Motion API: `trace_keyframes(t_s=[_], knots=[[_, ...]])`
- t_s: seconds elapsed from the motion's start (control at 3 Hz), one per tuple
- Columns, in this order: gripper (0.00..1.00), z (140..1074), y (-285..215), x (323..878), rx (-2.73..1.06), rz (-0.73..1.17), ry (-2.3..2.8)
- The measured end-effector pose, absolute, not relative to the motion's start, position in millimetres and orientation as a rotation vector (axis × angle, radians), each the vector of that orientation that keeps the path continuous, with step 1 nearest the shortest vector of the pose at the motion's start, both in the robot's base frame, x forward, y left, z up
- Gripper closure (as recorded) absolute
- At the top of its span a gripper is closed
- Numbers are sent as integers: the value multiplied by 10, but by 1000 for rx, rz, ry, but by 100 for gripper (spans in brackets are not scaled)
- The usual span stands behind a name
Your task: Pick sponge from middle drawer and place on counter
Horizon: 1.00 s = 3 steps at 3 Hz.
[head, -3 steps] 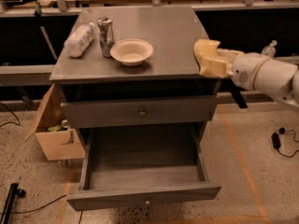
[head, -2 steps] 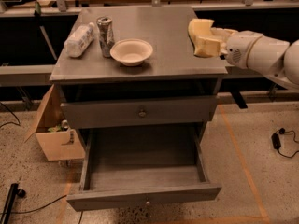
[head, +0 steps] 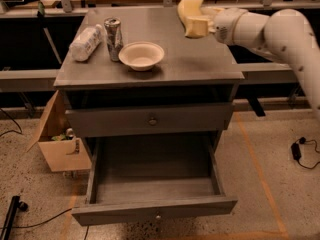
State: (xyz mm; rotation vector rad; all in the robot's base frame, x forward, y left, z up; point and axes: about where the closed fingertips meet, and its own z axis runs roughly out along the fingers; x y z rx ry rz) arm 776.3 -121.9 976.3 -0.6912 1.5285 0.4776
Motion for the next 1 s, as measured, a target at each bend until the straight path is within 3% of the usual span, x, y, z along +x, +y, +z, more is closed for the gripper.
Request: trace_keyframes(t_s=[1.0], knots=[[15,9279,-594,8818,-747,430,1623]])
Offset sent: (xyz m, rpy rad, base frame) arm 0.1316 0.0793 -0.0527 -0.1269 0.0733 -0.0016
